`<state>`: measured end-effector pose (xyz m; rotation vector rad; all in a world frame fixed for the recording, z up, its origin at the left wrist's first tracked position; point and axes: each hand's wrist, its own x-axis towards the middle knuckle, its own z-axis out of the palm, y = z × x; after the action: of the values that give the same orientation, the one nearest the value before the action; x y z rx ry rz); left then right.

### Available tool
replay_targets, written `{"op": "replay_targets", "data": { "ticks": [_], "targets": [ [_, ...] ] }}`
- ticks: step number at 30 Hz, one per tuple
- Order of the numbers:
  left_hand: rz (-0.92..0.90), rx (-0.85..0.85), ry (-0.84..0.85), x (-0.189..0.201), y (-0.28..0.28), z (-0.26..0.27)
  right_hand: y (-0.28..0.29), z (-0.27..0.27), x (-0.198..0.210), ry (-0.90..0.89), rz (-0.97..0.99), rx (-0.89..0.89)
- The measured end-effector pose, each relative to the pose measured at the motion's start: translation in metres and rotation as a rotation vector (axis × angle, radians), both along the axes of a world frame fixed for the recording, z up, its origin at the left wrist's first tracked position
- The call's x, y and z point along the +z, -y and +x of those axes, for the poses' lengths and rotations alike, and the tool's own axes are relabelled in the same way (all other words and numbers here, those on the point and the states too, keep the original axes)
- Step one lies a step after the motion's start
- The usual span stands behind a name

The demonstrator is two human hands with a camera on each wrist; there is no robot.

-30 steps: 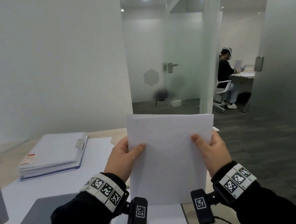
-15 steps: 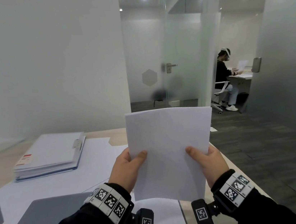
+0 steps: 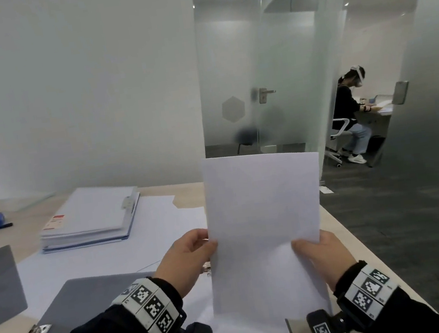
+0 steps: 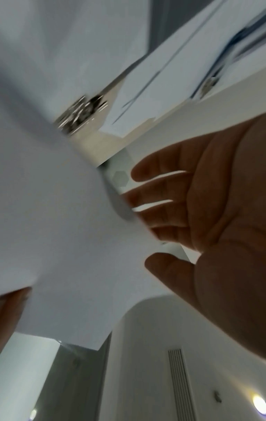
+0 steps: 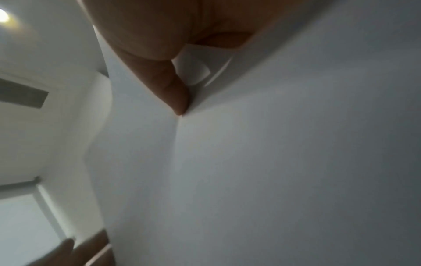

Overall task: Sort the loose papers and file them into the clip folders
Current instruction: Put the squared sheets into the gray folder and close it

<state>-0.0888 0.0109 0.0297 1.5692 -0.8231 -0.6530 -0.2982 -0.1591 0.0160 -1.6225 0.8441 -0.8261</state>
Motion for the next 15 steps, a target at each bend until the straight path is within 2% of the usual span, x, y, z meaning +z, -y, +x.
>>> {"op": "replay_targets", "data": {
  "ticks": [2, 5, 7, 9, 12, 15],
  "targets": [
    [0.116, 0.016, 0.11, 0.0, -0.017, 0.018, 0.0, -0.002, 0.0, 0.05, 0.025, -0.05],
    [0.489, -0.036, 0.429, -0.004, -0.042, 0.045, 0.006, 0.0, -0.006, 0.131, 0.079, -0.163],
    [0.781, -0.14, 0.616, -0.011, -0.056, 0.054, 0.006, 0.004, -0.011, 0.189, 0.141, -0.215],
    [0.995, -0.287, 0.734, -0.02, -0.067, 0.055, 0.006, 0.007, -0.014, 0.218, 0.219, -0.235],
    [1.144, -0.539, 0.894, -0.028, -0.073, 0.047, 0.008, 0.01, -0.017, 0.205, 0.247, -0.223],
    [1.19, -0.626, 1.043, -0.028, -0.066, 0.033, 0.008, 0.007, -0.016, 0.207, 0.265, -0.233]
  ]
}}
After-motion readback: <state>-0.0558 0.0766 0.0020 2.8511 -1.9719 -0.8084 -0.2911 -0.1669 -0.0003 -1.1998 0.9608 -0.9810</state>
